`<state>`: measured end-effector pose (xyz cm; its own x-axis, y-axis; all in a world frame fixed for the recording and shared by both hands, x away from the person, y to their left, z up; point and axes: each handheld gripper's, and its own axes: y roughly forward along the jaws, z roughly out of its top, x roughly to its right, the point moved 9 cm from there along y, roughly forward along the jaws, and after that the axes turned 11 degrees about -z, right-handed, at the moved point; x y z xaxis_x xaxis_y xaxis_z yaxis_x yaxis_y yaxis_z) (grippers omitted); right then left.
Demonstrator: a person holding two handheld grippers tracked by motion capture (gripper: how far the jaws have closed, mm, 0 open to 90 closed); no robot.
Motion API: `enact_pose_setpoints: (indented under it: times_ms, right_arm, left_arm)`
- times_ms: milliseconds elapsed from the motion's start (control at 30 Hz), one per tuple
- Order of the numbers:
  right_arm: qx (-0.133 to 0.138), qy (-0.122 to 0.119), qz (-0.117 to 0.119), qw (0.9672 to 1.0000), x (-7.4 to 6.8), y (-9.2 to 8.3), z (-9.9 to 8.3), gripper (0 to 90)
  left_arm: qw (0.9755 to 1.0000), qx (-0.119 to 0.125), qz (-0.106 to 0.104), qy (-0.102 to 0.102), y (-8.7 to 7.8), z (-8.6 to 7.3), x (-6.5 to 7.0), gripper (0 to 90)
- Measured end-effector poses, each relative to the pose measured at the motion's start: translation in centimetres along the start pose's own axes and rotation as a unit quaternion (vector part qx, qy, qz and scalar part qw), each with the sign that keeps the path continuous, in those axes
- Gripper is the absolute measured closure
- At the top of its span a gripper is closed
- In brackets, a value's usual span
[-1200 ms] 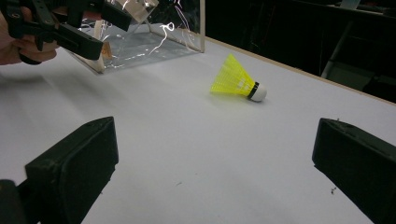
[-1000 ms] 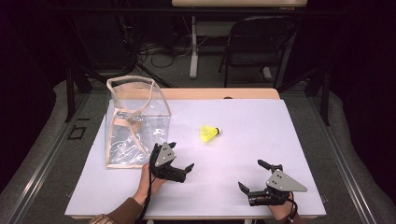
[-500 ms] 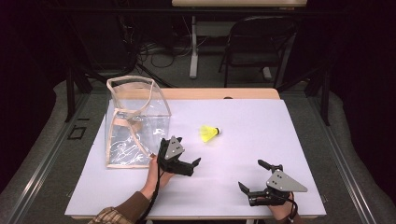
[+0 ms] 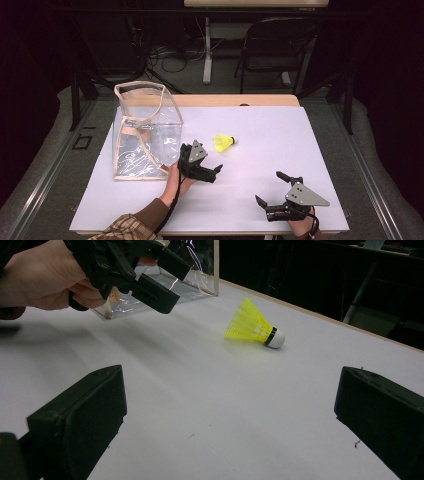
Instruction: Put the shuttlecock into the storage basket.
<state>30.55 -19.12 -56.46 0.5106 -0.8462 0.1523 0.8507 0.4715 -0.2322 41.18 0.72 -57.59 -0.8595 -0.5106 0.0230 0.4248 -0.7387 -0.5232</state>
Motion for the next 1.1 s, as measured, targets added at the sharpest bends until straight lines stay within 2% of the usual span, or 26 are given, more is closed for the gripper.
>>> enact_pose_setpoints:
  times_ms: [200,500,700,1100]
  right_arm:
    - [0.0,-0.001,0.0,1.0,0.0,0.0,0.0,0.0]
    - [-0.001,-0.001,0.0,1.0,0.0,0.0,0.0,0.0]
    - [-0.001,-0.001,0.0,1.0,0.0,0.0,0.0,0.0]
    - [-0.001,-0.001,0.0,1.0,0.0,0.0,-0.1,0.0]
  left_arm:
    - [0.9999,-0.011,0.002,-0.007,0.9,0.0,-0.4,0.1]
    - [0.9997,-0.019,0.011,-0.006,2.0,0.5,-1.0,5.8]
    - [0.9995,-0.026,0.016,-0.008,2.7,0.7,-1.5,15.0]
    - [0.9989,-0.042,0.019,-0.011,4.1,1.3,-2.2,27.0]
